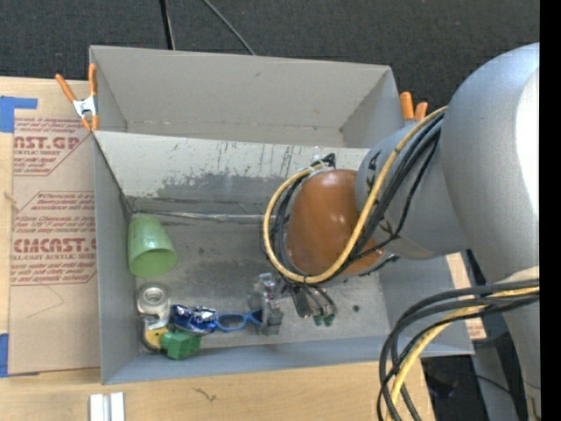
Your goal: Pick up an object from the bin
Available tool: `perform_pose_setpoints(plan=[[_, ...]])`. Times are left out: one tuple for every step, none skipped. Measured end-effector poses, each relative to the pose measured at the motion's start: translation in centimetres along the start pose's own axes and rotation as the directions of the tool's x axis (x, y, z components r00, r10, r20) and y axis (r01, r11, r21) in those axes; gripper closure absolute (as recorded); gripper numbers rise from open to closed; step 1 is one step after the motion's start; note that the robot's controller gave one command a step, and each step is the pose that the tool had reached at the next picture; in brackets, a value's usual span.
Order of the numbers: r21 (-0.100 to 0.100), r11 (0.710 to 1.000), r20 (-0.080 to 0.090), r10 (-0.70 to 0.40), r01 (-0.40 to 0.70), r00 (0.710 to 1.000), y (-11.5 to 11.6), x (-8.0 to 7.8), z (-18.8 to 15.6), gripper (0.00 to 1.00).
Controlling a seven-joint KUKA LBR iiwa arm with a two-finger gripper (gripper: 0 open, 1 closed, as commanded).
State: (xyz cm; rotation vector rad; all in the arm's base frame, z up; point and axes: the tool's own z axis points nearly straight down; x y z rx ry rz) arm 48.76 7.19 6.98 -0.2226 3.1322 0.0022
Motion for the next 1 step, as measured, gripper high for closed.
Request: perform_pose_setpoints(plan=[[0.002,0.996,0.007,-0.089,0.089,0.996,1.72,-1.68,-17.61,1.00]])
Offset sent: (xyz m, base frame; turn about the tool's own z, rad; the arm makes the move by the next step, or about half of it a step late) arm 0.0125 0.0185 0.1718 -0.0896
